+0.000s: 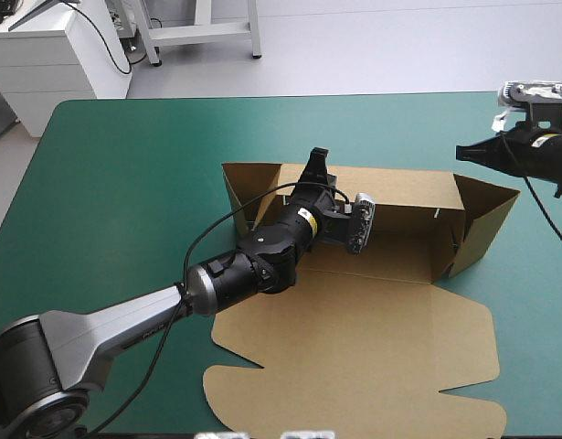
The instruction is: Fold the box
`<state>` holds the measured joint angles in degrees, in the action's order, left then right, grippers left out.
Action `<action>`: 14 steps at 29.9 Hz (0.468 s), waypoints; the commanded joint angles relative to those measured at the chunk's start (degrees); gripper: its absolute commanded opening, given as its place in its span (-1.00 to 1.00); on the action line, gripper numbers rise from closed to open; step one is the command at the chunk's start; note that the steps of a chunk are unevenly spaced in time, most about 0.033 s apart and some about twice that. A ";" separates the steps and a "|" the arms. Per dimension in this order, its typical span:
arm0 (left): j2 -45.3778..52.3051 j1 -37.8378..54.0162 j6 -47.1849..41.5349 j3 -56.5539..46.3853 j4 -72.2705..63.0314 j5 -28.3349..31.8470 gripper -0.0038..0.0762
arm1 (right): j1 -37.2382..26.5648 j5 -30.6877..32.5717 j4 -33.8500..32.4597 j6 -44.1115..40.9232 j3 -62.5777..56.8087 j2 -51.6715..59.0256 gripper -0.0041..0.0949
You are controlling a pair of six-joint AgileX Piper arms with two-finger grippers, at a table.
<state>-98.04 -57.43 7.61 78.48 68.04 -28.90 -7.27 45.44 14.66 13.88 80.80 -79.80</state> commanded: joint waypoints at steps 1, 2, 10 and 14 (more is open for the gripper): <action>1.88 -0.53 -0.61 1.07 0.72 -0.94 -0.92 | -0.28 0.62 0.57 0.02 4.57 -3.41 -0.96; 1.88 -0.53 -0.61 1.07 0.72 -0.94 -0.92 | -0.28 1.26 0.57 0.02 4.66 -4.29 -0.96; 1.88 -0.53 -0.61 1.07 0.52 -0.81 -0.92 | -0.28 5.95 0.60 0.13 4.45 -6.36 -0.96; 1.88 -0.53 -0.84 1.07 0.29 -0.81 -0.92 | -0.28 11.08 0.38 1.95 3.69 -6.36 -0.96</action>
<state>-98.22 -57.54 7.54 78.48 68.29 -29.16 -7.27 55.04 14.64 14.35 83.31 -88.42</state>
